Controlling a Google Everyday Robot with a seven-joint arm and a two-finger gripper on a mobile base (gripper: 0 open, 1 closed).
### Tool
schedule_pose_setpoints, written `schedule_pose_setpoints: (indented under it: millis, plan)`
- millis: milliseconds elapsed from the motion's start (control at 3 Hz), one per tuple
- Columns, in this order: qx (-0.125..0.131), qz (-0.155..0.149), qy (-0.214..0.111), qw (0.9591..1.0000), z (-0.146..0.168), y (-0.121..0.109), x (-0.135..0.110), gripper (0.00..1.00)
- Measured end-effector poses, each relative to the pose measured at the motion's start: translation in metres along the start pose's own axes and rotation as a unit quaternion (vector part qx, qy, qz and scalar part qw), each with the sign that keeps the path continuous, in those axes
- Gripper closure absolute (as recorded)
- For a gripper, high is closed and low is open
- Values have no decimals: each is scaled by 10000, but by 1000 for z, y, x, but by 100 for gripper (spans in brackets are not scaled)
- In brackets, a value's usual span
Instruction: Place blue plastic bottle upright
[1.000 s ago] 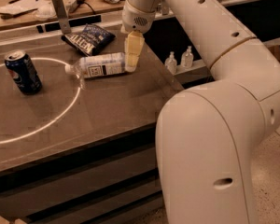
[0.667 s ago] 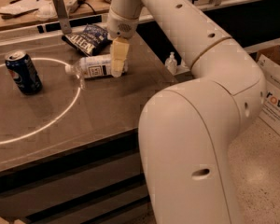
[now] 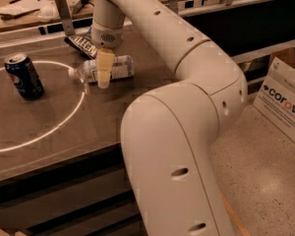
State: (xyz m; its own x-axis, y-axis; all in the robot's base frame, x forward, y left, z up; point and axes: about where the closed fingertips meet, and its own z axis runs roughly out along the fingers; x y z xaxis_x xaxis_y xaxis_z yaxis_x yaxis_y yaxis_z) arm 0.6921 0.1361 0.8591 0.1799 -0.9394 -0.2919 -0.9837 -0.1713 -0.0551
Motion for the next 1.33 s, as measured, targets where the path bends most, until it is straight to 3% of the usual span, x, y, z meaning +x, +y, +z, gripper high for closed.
schedule_pose_setpoints:
  millis: [333, 1000, 1333]
  plan:
    - [-71, 61, 102, 9999, 12, -5, -10, 0]
    - [-20, 122, 318, 9994, 13, -14, -21, 41]
    - [69, 154, 304, 9994, -2, -12, -19, 65]
